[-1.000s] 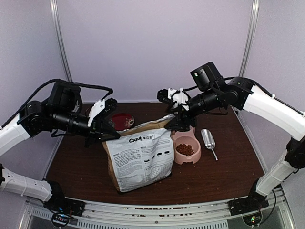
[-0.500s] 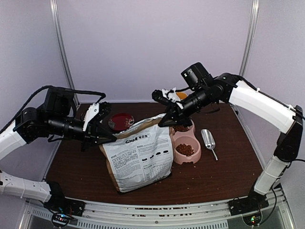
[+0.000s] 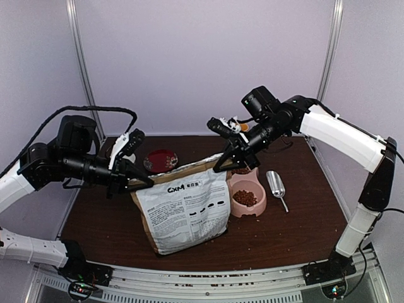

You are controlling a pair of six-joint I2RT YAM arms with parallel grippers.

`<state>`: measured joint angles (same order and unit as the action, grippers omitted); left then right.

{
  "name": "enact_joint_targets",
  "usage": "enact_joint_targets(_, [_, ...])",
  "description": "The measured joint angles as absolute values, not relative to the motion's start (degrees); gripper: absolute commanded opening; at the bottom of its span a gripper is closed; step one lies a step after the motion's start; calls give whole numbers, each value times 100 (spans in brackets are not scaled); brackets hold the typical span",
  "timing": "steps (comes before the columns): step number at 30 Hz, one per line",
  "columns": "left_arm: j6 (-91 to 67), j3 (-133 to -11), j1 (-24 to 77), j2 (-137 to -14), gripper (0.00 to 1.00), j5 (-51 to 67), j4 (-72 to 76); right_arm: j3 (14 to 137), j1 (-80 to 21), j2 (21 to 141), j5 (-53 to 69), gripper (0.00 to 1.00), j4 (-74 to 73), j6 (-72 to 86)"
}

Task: Serve the pet food
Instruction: Seal the pet food bag securely.

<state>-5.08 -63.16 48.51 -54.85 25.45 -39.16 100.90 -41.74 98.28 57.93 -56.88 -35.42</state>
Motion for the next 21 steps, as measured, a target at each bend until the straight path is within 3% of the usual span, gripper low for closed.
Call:
enact_joint_targets(3, [-731, -6326, 4753, -5498, 1, 2639, -3944, 10088, -4174, 9828, 5835, 0, -5710, -3562])
enact_joint_targets(8, [-760, -6748, 4722, -5662, 45, 2502, -4582, 10079, -4141, 9828, 5872, 0, -5730, -3529])
enact_joint_targets(14, [-427, -8239, 4694, -6410, 76, 2412, -5500, 10062, -4073, 9819, 5867, 0, -5717, -3424])
enact_joint_targets(17, [-226, -8956, 4737, -7019, 84, 2427, -5741, 10053, -4073, 9815, 5865, 0, -5708, -3415])
enact_joint_targets(21, [21, -9684, 4901, -7867, 86, 2381, -6016, 9926, -4073, 9736, 5861, 0, -5564, -3409])
